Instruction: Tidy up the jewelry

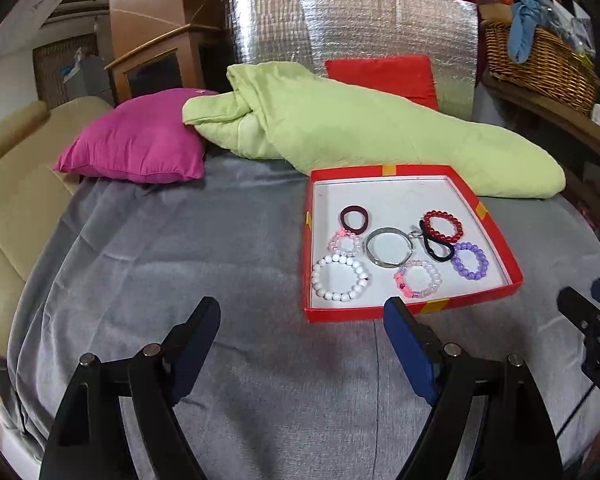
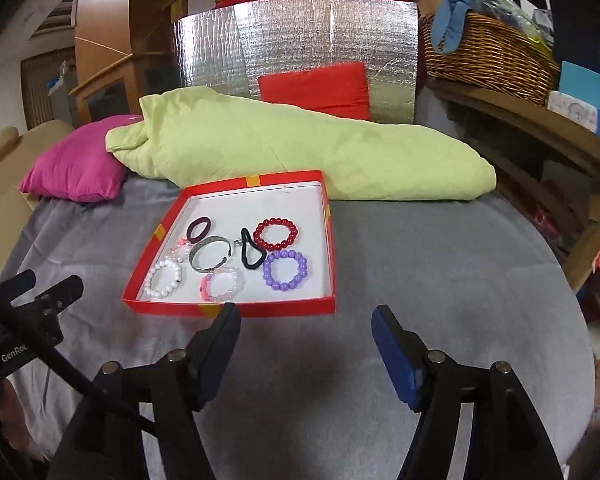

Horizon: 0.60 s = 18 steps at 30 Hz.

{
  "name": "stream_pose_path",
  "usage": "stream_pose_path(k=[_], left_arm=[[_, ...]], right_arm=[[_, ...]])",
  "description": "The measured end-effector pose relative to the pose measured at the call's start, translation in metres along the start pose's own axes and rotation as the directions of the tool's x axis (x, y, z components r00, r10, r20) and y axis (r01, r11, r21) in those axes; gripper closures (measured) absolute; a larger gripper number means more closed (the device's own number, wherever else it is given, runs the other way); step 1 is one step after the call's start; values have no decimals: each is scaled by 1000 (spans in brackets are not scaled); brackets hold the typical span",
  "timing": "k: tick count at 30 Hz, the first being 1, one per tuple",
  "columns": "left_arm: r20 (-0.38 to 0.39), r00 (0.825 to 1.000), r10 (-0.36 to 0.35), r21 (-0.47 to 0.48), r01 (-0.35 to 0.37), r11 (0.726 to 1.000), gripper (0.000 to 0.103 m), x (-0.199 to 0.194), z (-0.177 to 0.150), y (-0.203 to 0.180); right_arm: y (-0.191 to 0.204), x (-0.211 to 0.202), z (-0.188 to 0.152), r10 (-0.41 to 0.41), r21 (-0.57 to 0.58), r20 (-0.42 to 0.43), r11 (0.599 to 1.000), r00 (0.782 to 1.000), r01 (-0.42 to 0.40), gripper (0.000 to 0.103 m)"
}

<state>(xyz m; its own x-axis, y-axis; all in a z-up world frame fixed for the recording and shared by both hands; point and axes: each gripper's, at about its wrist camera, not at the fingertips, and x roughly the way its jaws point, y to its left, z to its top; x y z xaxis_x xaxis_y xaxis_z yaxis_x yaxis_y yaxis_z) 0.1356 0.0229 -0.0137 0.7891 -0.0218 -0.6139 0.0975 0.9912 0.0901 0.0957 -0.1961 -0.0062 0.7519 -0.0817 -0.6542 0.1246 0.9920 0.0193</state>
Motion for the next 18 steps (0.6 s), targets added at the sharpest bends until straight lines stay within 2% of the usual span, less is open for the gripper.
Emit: stream_pose_path(k=[5,18], left_arm=[[-2,1000,11,37,-11,999,19,6,-5,3],[-28,999,24,27,-24,999,19,20,-5,10]], right_arm=[[16,14,3,-11,-44,-6,999,1000,11,31],[36,23,2,-2,-115,-21,993,1000,0,31]])
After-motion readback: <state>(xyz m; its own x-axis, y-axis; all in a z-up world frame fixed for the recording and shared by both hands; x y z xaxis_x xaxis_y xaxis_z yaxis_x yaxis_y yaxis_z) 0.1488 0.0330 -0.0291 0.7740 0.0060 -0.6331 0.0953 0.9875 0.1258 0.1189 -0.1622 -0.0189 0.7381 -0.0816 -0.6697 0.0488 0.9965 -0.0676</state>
